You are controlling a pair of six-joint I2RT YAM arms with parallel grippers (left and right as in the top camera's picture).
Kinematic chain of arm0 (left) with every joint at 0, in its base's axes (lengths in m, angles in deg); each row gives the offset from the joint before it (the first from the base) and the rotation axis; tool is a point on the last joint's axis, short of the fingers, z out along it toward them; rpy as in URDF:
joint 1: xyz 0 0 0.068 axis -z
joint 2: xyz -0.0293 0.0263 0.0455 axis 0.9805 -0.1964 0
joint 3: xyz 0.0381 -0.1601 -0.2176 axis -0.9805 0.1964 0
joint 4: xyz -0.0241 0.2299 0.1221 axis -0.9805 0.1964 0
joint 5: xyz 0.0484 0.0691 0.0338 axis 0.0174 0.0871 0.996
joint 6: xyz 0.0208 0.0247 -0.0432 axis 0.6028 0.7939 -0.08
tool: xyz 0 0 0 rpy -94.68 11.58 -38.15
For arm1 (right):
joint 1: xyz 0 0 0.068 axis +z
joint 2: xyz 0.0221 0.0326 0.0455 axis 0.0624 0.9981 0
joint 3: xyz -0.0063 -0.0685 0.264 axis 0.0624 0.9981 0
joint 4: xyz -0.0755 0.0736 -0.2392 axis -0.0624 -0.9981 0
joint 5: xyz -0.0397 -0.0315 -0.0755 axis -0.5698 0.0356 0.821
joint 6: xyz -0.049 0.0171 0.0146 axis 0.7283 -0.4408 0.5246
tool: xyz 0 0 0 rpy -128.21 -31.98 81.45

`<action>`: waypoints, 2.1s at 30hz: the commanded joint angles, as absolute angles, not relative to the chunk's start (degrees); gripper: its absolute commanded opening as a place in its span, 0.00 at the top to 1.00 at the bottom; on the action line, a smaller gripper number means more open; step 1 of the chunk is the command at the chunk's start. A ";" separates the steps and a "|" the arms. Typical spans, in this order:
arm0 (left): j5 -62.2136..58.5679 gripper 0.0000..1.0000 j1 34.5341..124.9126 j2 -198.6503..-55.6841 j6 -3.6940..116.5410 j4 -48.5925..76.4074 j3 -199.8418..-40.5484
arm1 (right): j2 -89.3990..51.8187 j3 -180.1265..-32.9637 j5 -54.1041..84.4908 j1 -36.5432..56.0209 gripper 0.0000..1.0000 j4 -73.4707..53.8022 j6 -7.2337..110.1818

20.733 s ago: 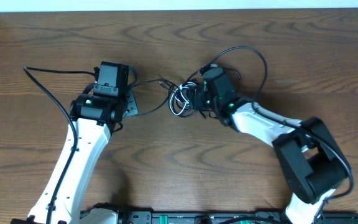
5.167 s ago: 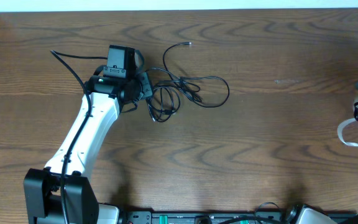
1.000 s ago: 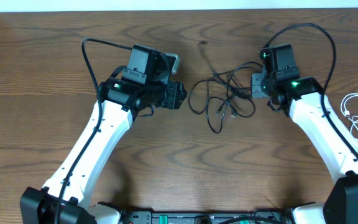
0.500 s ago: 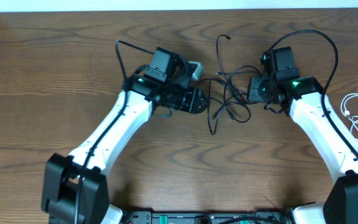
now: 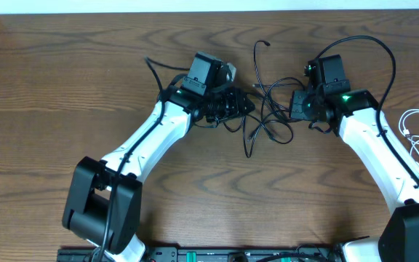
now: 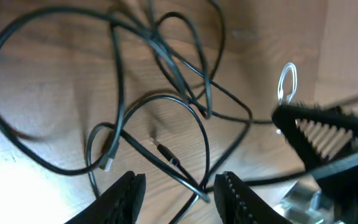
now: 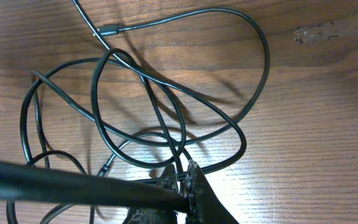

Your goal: Untangle cables

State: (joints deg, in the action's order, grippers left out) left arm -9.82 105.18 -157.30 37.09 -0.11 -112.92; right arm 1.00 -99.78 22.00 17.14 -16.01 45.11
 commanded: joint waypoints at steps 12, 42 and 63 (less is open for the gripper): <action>-5.54 0.59 109.72 -158.24 22.21 -0.03 -112.57 | 0.83 -100.48 21.54 17.16 0.95 -16.16 44.39; 3.40 0.62 114.40 -158.30 14.47 2.62 -112.52 | 0.83 -100.48 21.52 17.16 0.94 -16.29 44.39; 4.43 0.93 113.72 -160.93 14.27 0.78 -112.55 | 0.83 -100.48 21.19 17.12 0.94 -16.29 44.39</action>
